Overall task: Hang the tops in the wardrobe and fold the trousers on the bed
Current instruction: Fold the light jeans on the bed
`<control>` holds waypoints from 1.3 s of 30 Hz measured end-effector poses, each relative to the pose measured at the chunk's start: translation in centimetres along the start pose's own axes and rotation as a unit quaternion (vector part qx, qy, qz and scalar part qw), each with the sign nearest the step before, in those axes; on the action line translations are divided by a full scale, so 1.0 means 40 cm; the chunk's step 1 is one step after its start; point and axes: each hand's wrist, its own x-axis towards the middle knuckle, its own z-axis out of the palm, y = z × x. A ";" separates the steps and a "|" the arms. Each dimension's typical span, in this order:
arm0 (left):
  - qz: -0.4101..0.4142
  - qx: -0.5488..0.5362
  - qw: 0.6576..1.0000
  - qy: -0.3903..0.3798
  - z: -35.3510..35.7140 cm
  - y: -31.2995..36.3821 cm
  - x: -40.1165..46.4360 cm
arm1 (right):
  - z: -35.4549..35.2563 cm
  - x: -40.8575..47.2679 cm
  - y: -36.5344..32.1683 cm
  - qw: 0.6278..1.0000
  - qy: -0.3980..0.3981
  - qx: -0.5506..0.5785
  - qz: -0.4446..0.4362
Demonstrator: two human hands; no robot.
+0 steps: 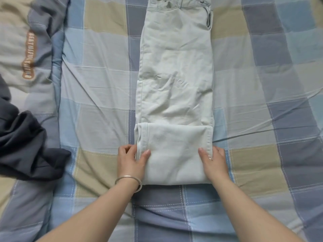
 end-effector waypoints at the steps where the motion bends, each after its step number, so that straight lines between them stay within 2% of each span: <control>1: -0.008 -0.006 1.000 0.002 0.007 -0.003 -0.002 | 0.001 -0.003 0.001 1.000 0.003 -0.004 -0.006; 4: -0.040 -0.051 0.998 0.020 0.011 0.000 -0.016 | -0.003 -0.023 0.019 0.999 -0.006 0.040 -0.016; 7: -0.013 -0.033 0.999 0.005 -0.004 0.024 -0.010 | -0.016 -0.007 0.009 0.996 -0.081 0.017 0.013; 10: 0.038 0.054 0.996 -0.057 -0.034 0.056 0.004 | -0.048 0.010 -0.044 0.993 -0.107 0.030 0.024; 13: 0.013 0.016 0.994 -0.103 -0.076 0.075 -0.005 | -0.085 -0.036 -0.054 0.991 -0.103 0.078 0.032; 15: 0.003 0.007 0.988 -0.151 -0.104 0.065 -0.033 | -0.103 -0.090 -0.023 0.981 -0.138 0.122 0.068; 17: -0.038 -0.010 0.975 -0.219 -0.131 0.028 -0.078 | -0.105 -0.159 0.022 0.960 -0.201 0.135 0.143; 20: -0.089 0.048 0.947 -0.303 -0.154 -0.066 -0.191 | -0.097 -0.282 0.085 0.928 -0.304 0.043 0.211; 22: -0.147 0.075 0.923 -0.349 -0.167 -0.111 -0.253 | -0.095 -0.351 0.093 0.909 -0.328 -0.009 0.257; 24: -0.205 0.070 0.902 -0.374 -0.192 -0.130 -0.256 | -0.088 -0.376 0.111 0.892 -0.379 -0.047 0.241; 25: -0.245 0.036 0.886 -0.392 -0.210 -0.111 -0.253 | -0.096 -0.389 0.126 0.895 -0.380 -0.047 0.231; 26: -0.264 -0.004 0.885 -0.382 -0.217 -0.106 -0.232 | -0.115 -0.389 0.117 0.901 -0.370 -0.024 0.225; 27: -0.228 0.033 0.894 -0.383 -0.226 -0.094 -0.208 | -0.123 -0.371 0.103 0.892 -0.360 0.008 0.272; 29: -0.153 0.083 0.898 -0.404 -0.247 -0.057 -0.184 | -0.154 -0.330 0.072 0.892 -0.341 0.064 0.289; 30: -0.185 0.048 0.902 -0.388 -0.250 -0.030 -0.170 | -0.170 -0.305 0.054 0.891 -0.306 0.117 0.313; 31: -0.181 0.014 0.913 -0.366 -0.247 -0.008 -0.154 | -0.183 -0.275 0.034 0.890 -0.256 0.199 0.321; 34: -0.214 -0.110 0.935 -0.261 -0.208 0.028 -0.088 | -0.178 -0.183 -0.009 0.908 -0.146 0.318 0.231; 36: -0.185 -0.099 0.963 -0.171 -0.174 0.032 -0.061 | -0.135 -0.137 -0.013 0.934 -0.127 0.281 0.183; 37: -0.155 -0.017 0.975 -0.156 -0.158 0.025 -0.059 | -0.108 -0.122 -0.006 0.951 -0.139 0.221 0.164; 39: -0.112 0.141 0.972 -0.151 -0.119 -0.017 -0.068 | -0.047 -0.113 0.035 0.981 -0.150 0.012 0.125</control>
